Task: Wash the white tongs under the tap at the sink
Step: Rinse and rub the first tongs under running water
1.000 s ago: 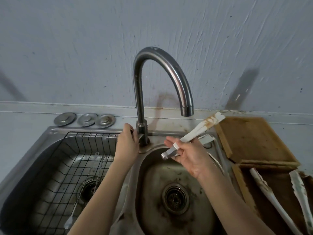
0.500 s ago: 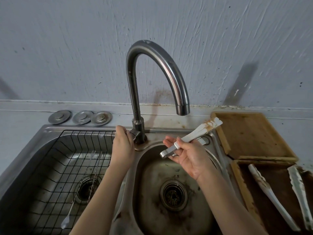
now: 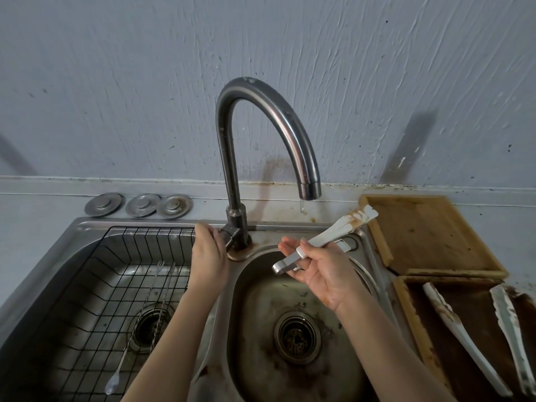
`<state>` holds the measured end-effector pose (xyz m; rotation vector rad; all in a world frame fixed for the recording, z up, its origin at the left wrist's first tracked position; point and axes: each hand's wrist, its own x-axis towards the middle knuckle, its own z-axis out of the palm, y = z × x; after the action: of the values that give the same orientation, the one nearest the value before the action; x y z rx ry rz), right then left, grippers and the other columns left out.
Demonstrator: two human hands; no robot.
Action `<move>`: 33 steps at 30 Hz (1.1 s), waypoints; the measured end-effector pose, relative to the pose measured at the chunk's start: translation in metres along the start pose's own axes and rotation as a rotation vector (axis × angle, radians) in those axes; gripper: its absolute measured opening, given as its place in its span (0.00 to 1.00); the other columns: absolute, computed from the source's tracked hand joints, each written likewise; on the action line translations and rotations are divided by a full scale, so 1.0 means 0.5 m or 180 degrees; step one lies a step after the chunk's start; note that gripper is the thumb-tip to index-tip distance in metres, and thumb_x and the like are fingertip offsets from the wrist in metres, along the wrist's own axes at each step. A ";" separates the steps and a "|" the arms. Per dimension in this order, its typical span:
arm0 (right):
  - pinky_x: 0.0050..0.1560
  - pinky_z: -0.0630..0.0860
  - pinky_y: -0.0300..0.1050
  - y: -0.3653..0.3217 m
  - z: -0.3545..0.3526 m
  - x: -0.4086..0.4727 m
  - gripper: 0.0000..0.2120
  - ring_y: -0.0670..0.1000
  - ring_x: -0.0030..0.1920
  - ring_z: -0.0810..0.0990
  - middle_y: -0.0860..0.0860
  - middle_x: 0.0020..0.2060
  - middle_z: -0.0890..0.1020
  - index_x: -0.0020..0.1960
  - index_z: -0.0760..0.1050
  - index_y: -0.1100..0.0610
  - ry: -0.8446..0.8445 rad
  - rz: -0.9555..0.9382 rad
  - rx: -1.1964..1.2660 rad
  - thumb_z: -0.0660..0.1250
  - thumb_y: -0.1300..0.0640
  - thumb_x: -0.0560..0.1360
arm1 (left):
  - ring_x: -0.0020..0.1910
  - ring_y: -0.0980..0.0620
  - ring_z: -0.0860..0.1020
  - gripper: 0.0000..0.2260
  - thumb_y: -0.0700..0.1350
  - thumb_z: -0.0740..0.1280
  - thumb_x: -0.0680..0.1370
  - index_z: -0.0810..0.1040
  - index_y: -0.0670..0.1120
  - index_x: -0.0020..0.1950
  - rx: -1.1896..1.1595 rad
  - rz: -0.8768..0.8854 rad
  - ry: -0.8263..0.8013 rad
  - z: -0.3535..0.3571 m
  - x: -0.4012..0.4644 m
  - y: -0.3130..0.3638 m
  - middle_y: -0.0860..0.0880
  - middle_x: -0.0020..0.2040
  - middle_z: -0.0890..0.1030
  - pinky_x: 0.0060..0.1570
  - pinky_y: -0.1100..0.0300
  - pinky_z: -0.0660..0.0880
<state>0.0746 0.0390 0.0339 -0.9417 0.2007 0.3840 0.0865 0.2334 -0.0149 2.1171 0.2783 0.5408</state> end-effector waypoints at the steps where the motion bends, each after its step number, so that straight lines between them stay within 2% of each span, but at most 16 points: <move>1: 0.47 0.76 0.59 -0.001 0.001 0.000 0.06 0.54 0.42 0.86 0.56 0.38 0.85 0.43 0.70 0.61 -0.0006 0.0003 0.0015 0.58 0.67 0.77 | 0.37 0.42 0.75 0.08 0.43 0.52 0.81 0.63 0.40 0.46 -0.0019 0.0008 -0.0003 -0.001 0.000 0.000 0.39 0.40 0.75 0.36 0.45 0.72; 3: 0.47 0.77 0.58 -0.001 0.001 0.000 0.05 0.54 0.42 0.86 0.57 0.39 0.84 0.44 0.70 0.62 -0.0019 0.0010 0.0016 0.58 0.67 0.77 | 0.38 0.42 0.75 0.08 0.43 0.52 0.81 0.63 0.40 0.46 -0.0037 -0.0027 -0.0010 -0.002 0.000 -0.002 0.40 0.41 0.75 0.36 0.45 0.73; 7: 0.52 0.76 0.60 -0.002 -0.003 0.001 0.05 0.53 0.42 0.85 0.58 0.40 0.83 0.45 0.71 0.63 -0.0091 -0.0016 0.0022 0.57 0.67 0.77 | 0.39 0.42 0.75 0.07 0.43 0.52 0.81 0.63 0.41 0.46 -0.0073 -0.0049 -0.0011 0.000 -0.003 -0.006 0.40 0.42 0.76 0.37 0.45 0.73; 11: 0.46 0.79 0.60 -0.002 -0.008 -0.001 0.04 0.55 0.42 0.85 0.59 0.40 0.83 0.49 0.70 0.63 -0.0040 -0.0072 -0.0045 0.57 0.67 0.77 | 0.43 0.42 0.76 0.05 0.43 0.53 0.81 0.64 0.43 0.48 -0.0195 -0.0225 -0.0087 -0.002 -0.004 -0.005 0.41 0.45 0.76 0.40 0.45 0.74; 12: 0.47 0.78 0.60 -0.001 -0.011 -0.002 0.04 0.55 0.42 0.85 0.59 0.39 0.83 0.48 0.71 0.64 0.0002 -0.0089 -0.0106 0.58 0.67 0.77 | 0.46 0.42 0.75 0.03 0.42 0.54 0.81 0.65 0.43 0.51 -0.0236 -0.0273 -0.0139 -0.003 -0.010 0.000 0.41 0.49 0.75 0.44 0.47 0.74; 13: 0.47 0.79 0.60 -0.001 -0.014 -0.003 0.04 0.56 0.43 0.85 0.59 0.39 0.83 0.45 0.71 0.64 0.0053 -0.0110 -0.0160 0.58 0.67 0.77 | 0.52 0.42 0.73 0.06 0.41 0.56 0.80 0.65 0.42 0.56 -0.0184 -0.0257 -0.0128 -0.003 -0.020 0.006 0.40 0.55 0.72 0.52 0.49 0.73; 15: 0.47 0.79 0.61 0.002 -0.021 -0.006 0.07 0.58 0.45 0.84 0.60 0.39 0.83 0.41 0.72 0.62 0.0168 -0.0171 -0.0258 0.59 0.67 0.77 | 0.65 0.41 0.65 0.16 0.41 0.60 0.79 0.63 0.35 0.64 0.0167 -0.0032 0.0161 0.003 -0.052 0.023 0.37 0.65 0.65 0.66 0.54 0.62; 16: 0.50 0.78 0.62 0.003 -0.025 -0.008 0.08 0.59 0.47 0.83 0.60 0.40 0.83 0.40 0.72 0.61 0.0225 -0.0186 -0.0276 0.59 0.67 0.77 | 0.66 0.41 0.63 0.18 0.42 0.60 0.79 0.64 0.35 0.65 0.0331 0.0188 0.0274 0.004 -0.074 0.036 0.37 0.66 0.64 0.66 0.55 0.58; 18: 0.54 0.77 0.61 0.007 -0.028 -0.011 0.08 0.59 0.49 0.83 0.59 0.40 0.85 0.40 0.71 0.61 0.0302 -0.0180 -0.0227 0.58 0.68 0.77 | 0.61 0.47 0.67 0.13 0.46 0.60 0.79 0.70 0.41 0.60 0.0408 0.0533 -0.0020 0.005 -0.113 0.070 0.44 0.60 0.70 0.61 0.60 0.59; 20: 0.51 0.78 0.57 0.015 -0.027 -0.014 0.08 0.58 0.49 0.83 0.58 0.40 0.85 0.42 0.74 0.62 0.0293 -0.0140 -0.0261 0.59 0.68 0.77 | 0.50 0.57 0.72 0.05 0.48 0.60 0.79 0.74 0.50 0.48 0.0199 0.0440 -0.0902 0.009 -0.143 0.100 0.52 0.49 0.75 0.50 0.65 0.64; 22: 0.46 0.81 0.52 0.028 -0.022 -0.018 0.06 0.58 0.50 0.84 0.59 0.44 0.85 0.47 0.74 0.63 0.0236 -0.0088 -0.0262 0.60 0.69 0.76 | 0.34 0.59 0.72 0.11 0.48 0.61 0.79 0.74 0.51 0.37 -0.0147 0.0210 -0.1479 0.014 -0.159 0.117 0.52 0.36 0.77 0.35 0.68 0.66; 24: 0.48 0.81 0.50 0.041 -0.015 -0.024 0.12 0.57 0.50 0.84 0.61 0.47 0.84 0.56 0.70 0.62 0.0207 -0.0148 -0.0246 0.62 0.71 0.75 | 0.28 0.58 0.71 0.13 0.47 0.62 0.78 0.74 0.51 0.33 -0.0281 -0.0035 -0.1616 0.015 -0.165 0.122 0.51 0.30 0.76 0.30 0.65 0.66; 27: 0.58 0.77 0.56 0.057 -0.012 -0.027 0.27 0.58 0.54 0.82 0.62 0.50 0.83 0.61 0.65 0.63 0.0210 -0.0388 -0.0401 0.71 0.70 0.65 | 0.30 0.55 0.75 0.14 0.47 0.64 0.78 0.76 0.51 0.31 -0.0500 -0.0502 -0.1755 0.011 -0.160 0.116 0.53 0.27 0.78 0.34 0.58 0.72; 29: 0.55 0.78 0.58 0.065 -0.012 -0.032 0.31 0.59 0.54 0.82 0.61 0.49 0.83 0.59 0.66 0.63 0.0196 -0.0375 -0.0480 0.74 0.66 0.60 | 0.33 0.50 0.77 0.15 0.45 0.65 0.77 0.78 0.49 0.30 -0.0836 -0.0846 -0.1761 0.005 -0.153 0.113 0.51 0.29 0.79 0.38 0.54 0.73; 31: 0.48 0.81 0.53 0.067 -0.013 -0.034 0.22 0.58 0.51 0.83 0.60 0.47 0.84 0.57 0.67 0.64 0.0162 -0.0384 -0.0530 0.71 0.69 0.67 | 0.35 0.47 0.76 0.15 0.43 0.65 0.77 0.80 0.48 0.30 -0.1068 -0.1089 -0.1661 0.001 -0.148 0.108 0.47 0.30 0.80 0.42 0.52 0.73; 33: 0.46 0.81 0.51 0.066 -0.014 -0.035 0.10 0.57 0.48 0.84 0.58 0.45 0.85 0.56 0.70 0.64 0.0171 -0.0366 -0.0561 0.63 0.67 0.75 | 0.35 0.48 0.76 0.15 0.41 0.64 0.78 0.81 0.47 0.32 -0.1204 -0.1234 -0.1567 -0.004 -0.148 0.108 0.47 0.29 0.80 0.44 0.54 0.73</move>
<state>0.0450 0.0465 0.0109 -1.1327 0.1625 0.2734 0.0203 0.1755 0.0105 1.6997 0.2688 -0.1517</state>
